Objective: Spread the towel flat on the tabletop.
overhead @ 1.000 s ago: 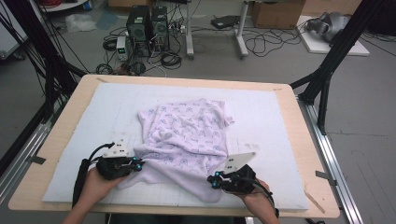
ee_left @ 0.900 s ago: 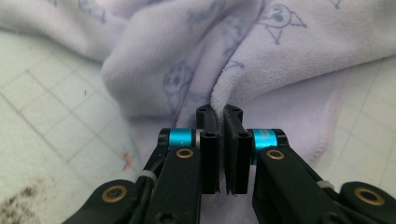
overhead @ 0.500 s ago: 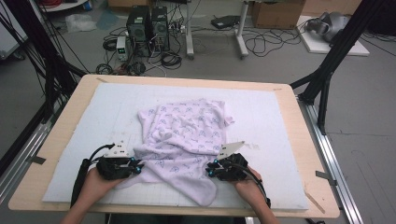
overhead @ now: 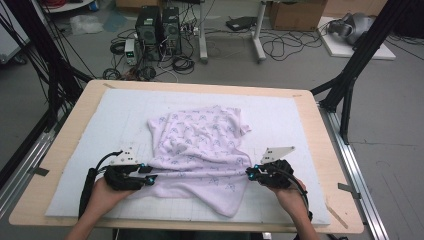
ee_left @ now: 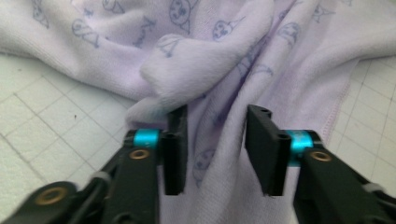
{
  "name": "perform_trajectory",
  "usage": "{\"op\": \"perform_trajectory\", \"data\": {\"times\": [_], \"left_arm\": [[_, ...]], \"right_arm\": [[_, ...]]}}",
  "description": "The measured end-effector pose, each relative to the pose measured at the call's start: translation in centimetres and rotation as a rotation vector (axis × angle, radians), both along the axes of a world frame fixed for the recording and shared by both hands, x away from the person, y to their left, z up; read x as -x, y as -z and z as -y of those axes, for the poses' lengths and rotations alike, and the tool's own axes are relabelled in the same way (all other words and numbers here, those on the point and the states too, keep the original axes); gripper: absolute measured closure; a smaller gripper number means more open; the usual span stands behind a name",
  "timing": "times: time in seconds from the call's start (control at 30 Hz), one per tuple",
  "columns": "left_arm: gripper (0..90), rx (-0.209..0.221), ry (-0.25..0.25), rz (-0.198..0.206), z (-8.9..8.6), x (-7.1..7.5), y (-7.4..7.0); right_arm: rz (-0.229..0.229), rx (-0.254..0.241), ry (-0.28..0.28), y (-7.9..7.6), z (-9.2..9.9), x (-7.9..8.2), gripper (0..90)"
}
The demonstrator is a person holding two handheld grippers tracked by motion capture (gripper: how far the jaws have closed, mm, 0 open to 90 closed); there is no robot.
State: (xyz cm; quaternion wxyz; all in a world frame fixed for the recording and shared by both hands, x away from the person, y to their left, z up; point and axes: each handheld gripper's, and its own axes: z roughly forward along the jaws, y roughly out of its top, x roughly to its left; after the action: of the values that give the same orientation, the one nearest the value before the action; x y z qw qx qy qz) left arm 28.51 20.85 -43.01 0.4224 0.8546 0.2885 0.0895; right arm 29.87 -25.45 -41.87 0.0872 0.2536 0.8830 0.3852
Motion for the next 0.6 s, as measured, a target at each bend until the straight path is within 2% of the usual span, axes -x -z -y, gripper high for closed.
{"op": "perform_trajectory", "data": {"times": [0.1, 0.17, 0.2, 0.3, 0.37, 0.4, 0.43, 0.5, 0.57, 0.6], "left_arm": [[51.7, 0.004, 0.006, -0.012, -0.5, 0.1, 0.0], [51.5, -0.014, 0.004, -0.013, -0.8, 0.1, 0.3], [52.8, -0.026, -0.003, -0.013, -1.0, 0.1, 0.4], [73.6, -0.044, 0.013, -0.014, -1.0, 0.0, 0.8], [82.8, -0.051, 0.026, -0.013, -0.7, -0.1, 0.9], [83.5, -0.057, 0.026, -0.011, -0.6, -0.2, 0.9], [83.8, -0.056, 0.020, -0.009, -0.5, -0.3, 0.8], [83.5, -0.052, 0.009, -0.011, -0.4, -0.5, 0.9], [82.4, -0.049, 0.006, -0.014, -0.4, -0.7, 0.9], [80.8, -0.049, 0.003, -0.012, -0.4, -0.7, 0.9]], "right_arm": [[0.030, -0.048, -0.010, -0.4, -0.6, 0.6, 68.0], [0.026, -0.055, -0.048, -0.3, -1.6, 1.1, 63.5], [0.027, -0.040, -0.075, -0.1, -2.1, 1.3, 63.4], [0.010, -0.002, -0.139, 0.9, -4.0, 1.7, 62.1], [-0.015, 0.038, -0.162, 1.7, -4.8, 1.6, 65.5], [-0.025, 0.066, -0.173, 2.0, -5.1, 1.4, 67.6], [-0.027, 0.052, -0.169, 2.0, -5.1, 1.3, 72.6], [-0.039, 0.053, -0.164, 2.0, -5.0, 0.8, 78.6], [-0.029, 0.064, -0.165, 1.9, -4.9, 0.7, 86.5], [-0.021, 0.072, -0.167, 1.9, -4.7, 0.5, 86.9]]}}
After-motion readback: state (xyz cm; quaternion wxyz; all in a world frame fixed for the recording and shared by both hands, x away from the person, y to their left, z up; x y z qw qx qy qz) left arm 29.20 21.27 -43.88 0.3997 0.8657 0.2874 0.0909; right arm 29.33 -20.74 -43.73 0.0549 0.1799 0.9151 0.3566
